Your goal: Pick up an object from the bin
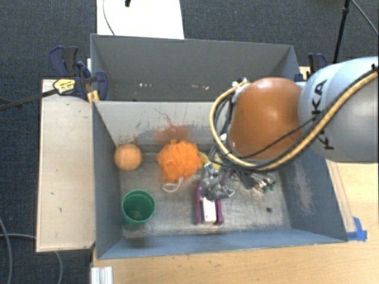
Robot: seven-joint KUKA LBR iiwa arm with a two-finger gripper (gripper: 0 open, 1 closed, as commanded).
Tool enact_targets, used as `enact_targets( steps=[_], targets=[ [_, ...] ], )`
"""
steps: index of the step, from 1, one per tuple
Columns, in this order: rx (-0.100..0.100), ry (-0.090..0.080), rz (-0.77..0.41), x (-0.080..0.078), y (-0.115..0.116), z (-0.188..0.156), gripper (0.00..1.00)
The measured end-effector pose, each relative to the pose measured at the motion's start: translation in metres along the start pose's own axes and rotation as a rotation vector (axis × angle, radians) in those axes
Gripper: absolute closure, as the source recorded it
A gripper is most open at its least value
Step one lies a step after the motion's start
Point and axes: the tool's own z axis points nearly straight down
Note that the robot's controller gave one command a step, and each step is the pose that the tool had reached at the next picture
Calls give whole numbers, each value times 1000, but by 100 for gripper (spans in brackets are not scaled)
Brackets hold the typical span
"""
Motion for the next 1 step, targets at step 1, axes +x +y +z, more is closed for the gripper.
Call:
enact_targets(
  steps=[1],
  targets=[
    [0,0,3,0,0,0,0]
  ],
)
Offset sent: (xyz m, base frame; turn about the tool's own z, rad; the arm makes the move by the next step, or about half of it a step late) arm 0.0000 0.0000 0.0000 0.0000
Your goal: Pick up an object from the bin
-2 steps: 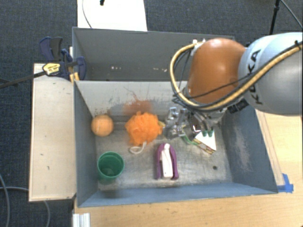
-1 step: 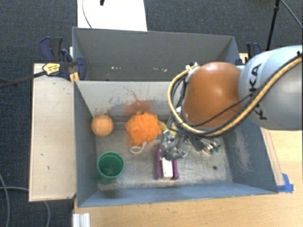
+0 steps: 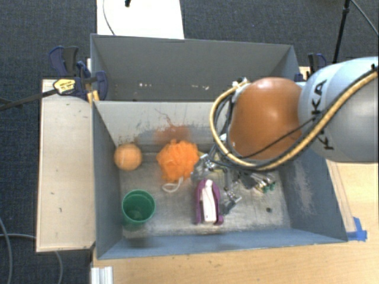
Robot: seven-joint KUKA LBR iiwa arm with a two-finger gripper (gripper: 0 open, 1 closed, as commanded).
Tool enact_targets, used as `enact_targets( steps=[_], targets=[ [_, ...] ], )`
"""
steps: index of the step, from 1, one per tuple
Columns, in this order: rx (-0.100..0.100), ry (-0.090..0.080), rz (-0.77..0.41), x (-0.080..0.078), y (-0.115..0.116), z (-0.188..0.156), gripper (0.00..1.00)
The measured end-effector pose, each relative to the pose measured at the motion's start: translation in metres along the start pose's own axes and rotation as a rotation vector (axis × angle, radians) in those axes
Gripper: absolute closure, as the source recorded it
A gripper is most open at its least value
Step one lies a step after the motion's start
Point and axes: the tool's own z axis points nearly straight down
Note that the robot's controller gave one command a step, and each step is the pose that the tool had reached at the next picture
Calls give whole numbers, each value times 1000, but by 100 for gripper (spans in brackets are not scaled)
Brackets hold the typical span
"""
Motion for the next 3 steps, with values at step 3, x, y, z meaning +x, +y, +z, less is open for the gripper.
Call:
enact_targets(
  steps=[3],
  targets=[
    [1,-3,46,0,-1,59,0]
  ],
)
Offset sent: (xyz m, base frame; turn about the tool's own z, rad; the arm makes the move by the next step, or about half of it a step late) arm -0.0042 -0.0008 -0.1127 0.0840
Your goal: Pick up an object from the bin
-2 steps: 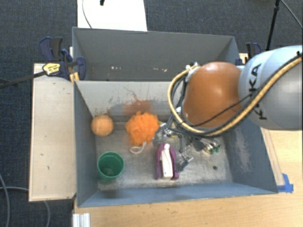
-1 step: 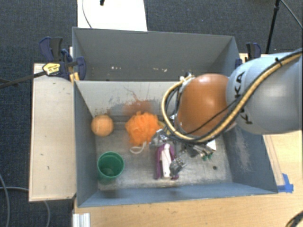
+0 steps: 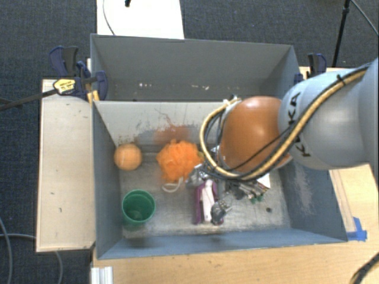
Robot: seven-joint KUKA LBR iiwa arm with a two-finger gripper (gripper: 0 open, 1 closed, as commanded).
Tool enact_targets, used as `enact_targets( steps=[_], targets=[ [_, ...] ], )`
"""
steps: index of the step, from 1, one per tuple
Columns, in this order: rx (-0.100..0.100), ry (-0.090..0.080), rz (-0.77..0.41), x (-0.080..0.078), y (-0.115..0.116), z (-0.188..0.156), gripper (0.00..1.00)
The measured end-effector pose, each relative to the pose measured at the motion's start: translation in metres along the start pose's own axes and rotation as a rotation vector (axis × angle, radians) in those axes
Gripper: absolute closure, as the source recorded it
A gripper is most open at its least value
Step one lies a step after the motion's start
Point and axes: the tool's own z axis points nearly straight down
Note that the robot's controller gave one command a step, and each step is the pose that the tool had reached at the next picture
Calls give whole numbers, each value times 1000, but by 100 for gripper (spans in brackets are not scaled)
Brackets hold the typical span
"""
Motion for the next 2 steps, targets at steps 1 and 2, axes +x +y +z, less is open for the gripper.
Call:
enact_targets(
  steps=[1,2],
  targets=[
    [-4,13,-38,-2,-9,-9,0],
    [1,-4,-143,15,-12,-66,0]
  ],
)
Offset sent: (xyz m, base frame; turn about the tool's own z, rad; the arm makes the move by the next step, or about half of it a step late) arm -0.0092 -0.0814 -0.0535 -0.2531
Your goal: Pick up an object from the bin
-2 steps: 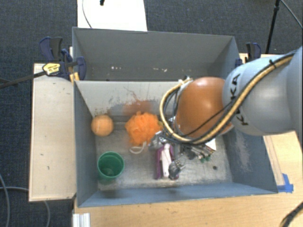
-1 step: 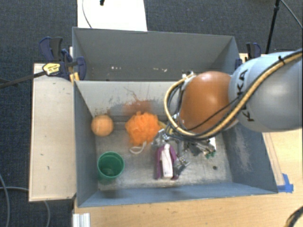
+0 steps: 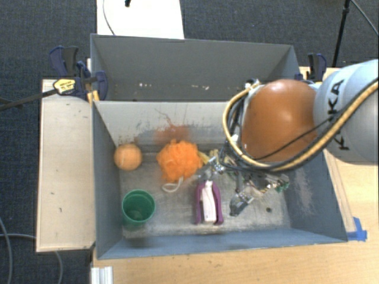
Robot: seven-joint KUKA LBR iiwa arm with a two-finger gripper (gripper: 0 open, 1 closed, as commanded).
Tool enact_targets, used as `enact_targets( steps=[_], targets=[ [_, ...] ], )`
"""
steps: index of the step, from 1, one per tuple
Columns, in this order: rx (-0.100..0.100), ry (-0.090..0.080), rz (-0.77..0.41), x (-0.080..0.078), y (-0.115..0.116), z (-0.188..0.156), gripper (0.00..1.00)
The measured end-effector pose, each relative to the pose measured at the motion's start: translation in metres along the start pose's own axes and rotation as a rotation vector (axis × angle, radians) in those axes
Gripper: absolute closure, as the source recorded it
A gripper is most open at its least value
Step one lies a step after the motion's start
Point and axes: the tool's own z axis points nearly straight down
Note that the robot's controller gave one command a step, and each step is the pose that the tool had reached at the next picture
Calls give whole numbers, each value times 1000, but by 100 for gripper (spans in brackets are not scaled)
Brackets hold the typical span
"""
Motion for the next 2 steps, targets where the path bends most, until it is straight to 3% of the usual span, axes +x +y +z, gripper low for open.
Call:
enact_targets(
  steps=[1,2],
  targets=[
    [3,0,-29,-15,-18,60,0],
    [-2,5,-225,-9,-12,100,0]
  ],
)
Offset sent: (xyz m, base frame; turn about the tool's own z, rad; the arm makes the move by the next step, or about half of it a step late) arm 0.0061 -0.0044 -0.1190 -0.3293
